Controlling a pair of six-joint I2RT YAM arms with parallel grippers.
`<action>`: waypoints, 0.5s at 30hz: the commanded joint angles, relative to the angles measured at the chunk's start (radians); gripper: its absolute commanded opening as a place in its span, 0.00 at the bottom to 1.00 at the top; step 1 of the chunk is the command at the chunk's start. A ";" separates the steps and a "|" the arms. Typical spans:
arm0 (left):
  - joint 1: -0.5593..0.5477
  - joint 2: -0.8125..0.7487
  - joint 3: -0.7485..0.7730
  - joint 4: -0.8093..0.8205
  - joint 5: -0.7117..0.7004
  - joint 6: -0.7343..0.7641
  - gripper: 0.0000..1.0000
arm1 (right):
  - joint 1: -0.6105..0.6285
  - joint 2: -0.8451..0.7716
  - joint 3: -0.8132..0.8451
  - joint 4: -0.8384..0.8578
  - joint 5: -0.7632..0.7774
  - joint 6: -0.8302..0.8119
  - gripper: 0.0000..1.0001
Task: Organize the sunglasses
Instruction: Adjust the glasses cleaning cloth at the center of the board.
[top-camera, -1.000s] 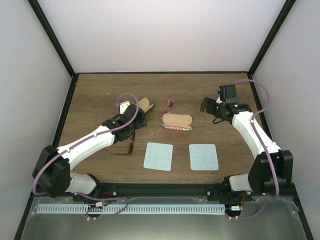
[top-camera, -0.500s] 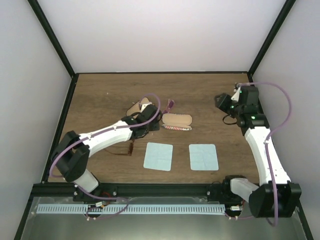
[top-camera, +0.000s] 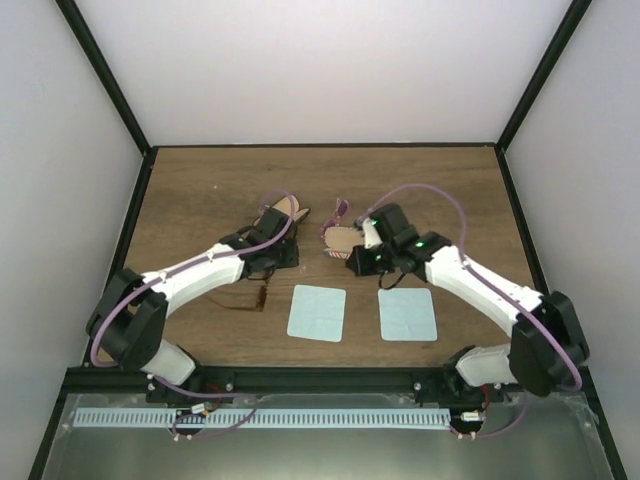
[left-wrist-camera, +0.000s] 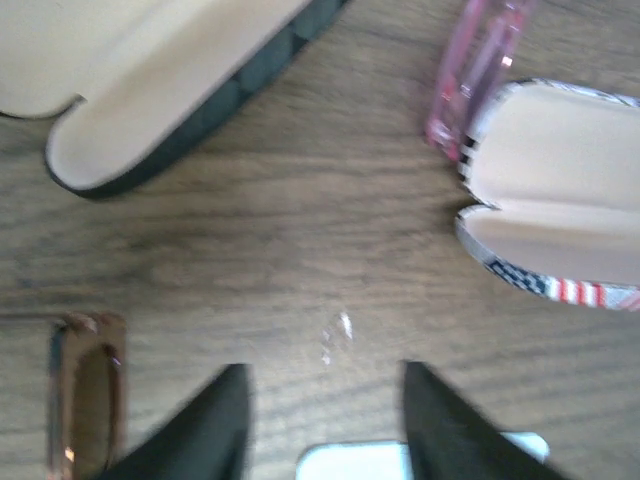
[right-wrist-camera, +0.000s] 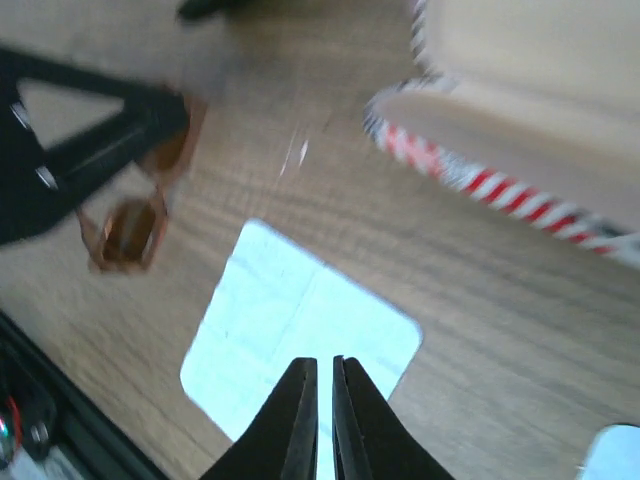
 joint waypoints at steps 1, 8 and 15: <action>-0.046 -0.069 -0.054 0.044 0.126 -0.086 0.15 | 0.117 0.096 0.036 -0.030 -0.019 -0.065 0.05; -0.191 0.010 -0.093 0.011 0.094 -0.134 0.13 | 0.130 0.273 0.057 0.022 -0.061 -0.128 0.16; -0.281 0.051 -0.142 -0.040 0.050 -0.197 0.08 | 0.128 0.433 0.136 0.041 -0.019 -0.159 0.13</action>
